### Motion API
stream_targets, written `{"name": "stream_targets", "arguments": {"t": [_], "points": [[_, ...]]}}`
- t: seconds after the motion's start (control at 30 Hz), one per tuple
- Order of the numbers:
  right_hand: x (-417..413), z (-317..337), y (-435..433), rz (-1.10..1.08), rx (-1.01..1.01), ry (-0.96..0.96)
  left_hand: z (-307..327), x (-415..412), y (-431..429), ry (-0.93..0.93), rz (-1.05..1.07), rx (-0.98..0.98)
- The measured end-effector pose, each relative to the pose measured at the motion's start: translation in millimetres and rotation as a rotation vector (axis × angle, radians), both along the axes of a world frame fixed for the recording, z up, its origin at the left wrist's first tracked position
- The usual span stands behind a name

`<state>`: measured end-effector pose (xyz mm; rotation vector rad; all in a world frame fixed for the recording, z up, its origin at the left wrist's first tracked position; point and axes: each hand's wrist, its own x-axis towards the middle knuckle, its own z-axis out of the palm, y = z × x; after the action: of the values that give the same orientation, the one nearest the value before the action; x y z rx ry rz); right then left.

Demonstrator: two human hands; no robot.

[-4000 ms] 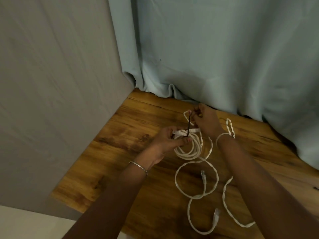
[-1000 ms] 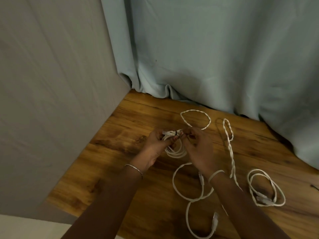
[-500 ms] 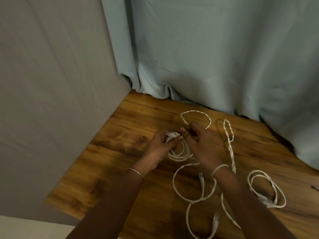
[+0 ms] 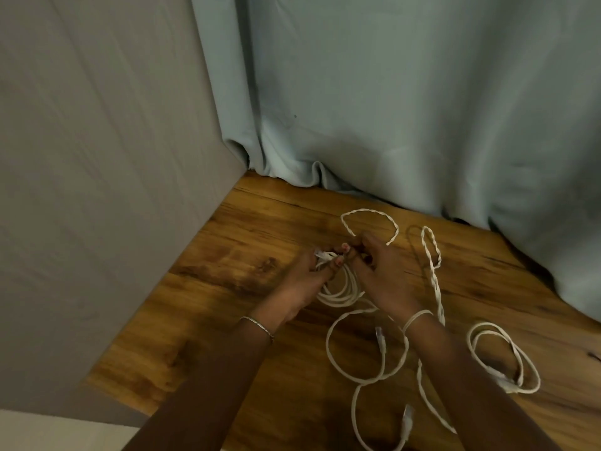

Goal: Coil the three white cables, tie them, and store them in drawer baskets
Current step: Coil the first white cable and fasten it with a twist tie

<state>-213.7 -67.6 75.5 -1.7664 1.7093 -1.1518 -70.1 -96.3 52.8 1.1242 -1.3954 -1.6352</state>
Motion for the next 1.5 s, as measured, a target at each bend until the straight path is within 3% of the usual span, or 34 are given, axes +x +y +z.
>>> {"name": "stream_targets", "arguments": {"t": [0.23, 0.6, 1.03, 1.5], "points": [[-1.7, -6.6, -5.4, -0.025, -0.011, -0.065, 6.3, 4.6, -3.6, 0.213, 0.034, 0.248], [-2.4, -1.1, -3.6, -0.042, 0.030, -0.035, 7.4, 4.9, -2.5, 0.126, -0.023, 0.069], [-24.7, 7.9, -8.4, -0.214, -0.016, -0.147, 2.1, 15.5, -6.0, 0.191, -0.032, 0.071], [-2.0, 6.1, -0.4, 0.065, 0.098, 0.008, 5.7, 6.8, -6.2, 0.245, 0.045, 0.089]]}}
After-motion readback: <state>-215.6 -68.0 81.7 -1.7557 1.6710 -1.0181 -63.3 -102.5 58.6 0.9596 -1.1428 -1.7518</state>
